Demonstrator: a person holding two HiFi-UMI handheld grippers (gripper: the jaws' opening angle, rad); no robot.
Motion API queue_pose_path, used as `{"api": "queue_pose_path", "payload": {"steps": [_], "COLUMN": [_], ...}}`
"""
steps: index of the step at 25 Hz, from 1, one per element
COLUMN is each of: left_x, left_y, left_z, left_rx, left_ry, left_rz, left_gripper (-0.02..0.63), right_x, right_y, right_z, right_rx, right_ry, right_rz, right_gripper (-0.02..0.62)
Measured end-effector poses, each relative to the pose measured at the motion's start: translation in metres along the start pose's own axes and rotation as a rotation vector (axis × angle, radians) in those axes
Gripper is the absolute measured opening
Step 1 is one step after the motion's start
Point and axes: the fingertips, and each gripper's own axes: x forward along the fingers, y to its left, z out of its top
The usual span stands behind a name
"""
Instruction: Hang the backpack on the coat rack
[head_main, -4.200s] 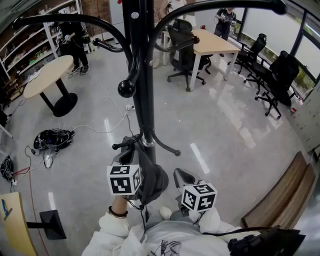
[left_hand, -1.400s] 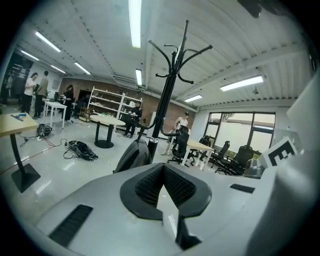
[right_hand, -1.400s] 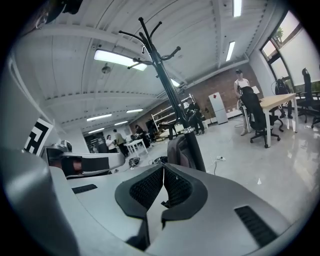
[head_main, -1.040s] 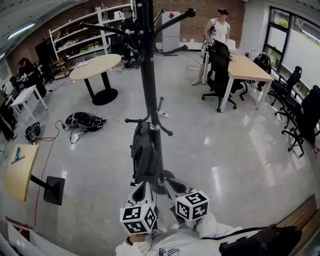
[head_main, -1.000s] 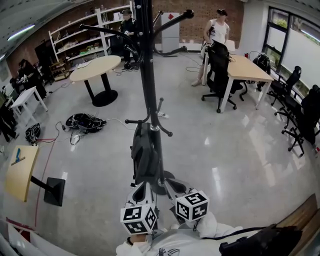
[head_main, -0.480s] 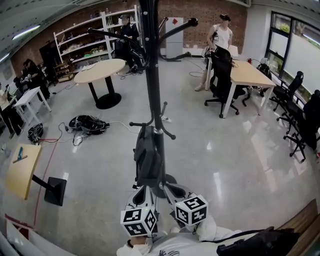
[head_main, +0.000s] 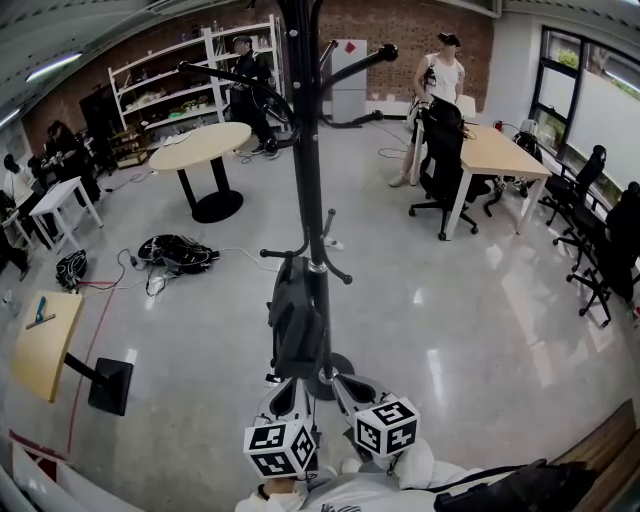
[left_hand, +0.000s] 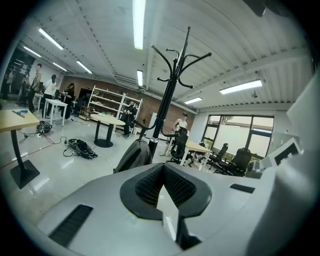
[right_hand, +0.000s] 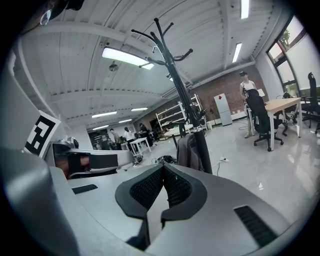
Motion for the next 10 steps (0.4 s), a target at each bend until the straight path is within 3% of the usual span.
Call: {"api": "queue_pose_path", "payload": {"steps": [10], "left_x": [0.0032], "left_y": [-0.0032], "left_z": [-0.0027], "left_rx": [-0.046], "left_ry": [0.000], "left_rz": [-0.023], "left_gripper": [0.003], "right_x": [-0.0023], "right_y": [-0.0090], "right_z": [-0.0002], "right_rx": [0.012], "right_ry": [0.002], "right_rz": [-0.014], "right_gripper": [0.012]}}
